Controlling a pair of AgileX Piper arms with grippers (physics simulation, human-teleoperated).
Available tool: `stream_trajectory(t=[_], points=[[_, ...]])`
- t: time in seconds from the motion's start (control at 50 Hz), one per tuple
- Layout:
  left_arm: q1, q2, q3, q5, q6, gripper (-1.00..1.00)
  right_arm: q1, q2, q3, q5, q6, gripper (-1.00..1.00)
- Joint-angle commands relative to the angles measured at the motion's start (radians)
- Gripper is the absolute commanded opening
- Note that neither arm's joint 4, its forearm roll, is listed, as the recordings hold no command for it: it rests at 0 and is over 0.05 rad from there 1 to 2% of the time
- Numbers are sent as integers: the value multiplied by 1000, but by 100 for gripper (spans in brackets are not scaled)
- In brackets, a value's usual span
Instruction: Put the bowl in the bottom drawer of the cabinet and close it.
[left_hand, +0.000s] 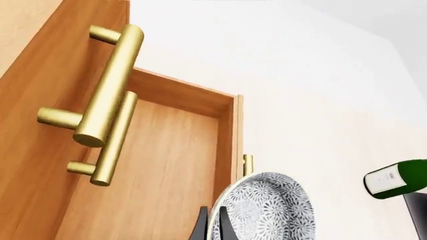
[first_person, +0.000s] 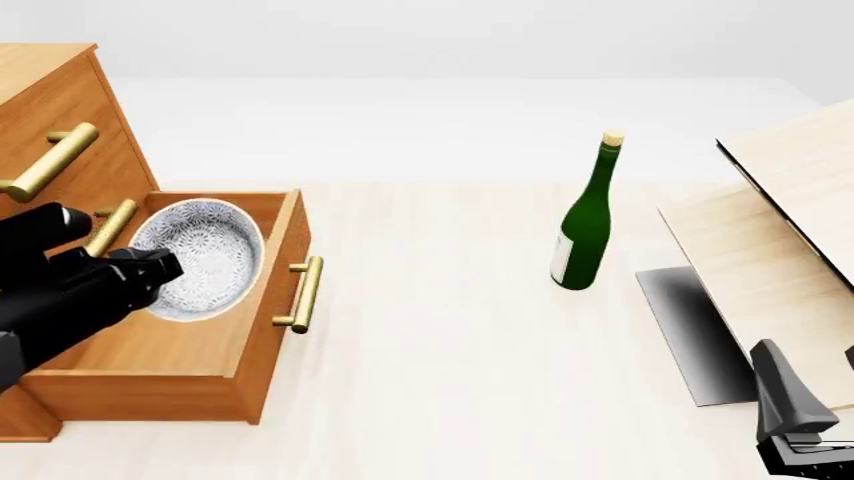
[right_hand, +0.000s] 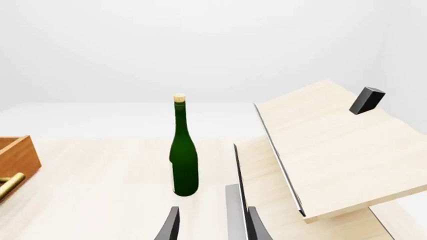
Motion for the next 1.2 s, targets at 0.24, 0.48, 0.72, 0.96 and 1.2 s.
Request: stream_trajectory(t=[0.24, 0.48, 0.72, 0.96, 1.2], points=[[100, 32, 15, -33, -22, -100, 0, -1, 0, 0, 0, 100], [139, 73, 17, -61, -19, -100, 0, -1, 0, 0, 0, 100], [159, 109, 19, -82, -8, -100, 0, -1, 0, 0, 0, 100], [170, 144, 30, -109, -5, -100, 0, -1, 0, 0, 0, 100], [163, 218, 46, -159, -9, -100, 0, -1, 0, 0, 0, 100]])
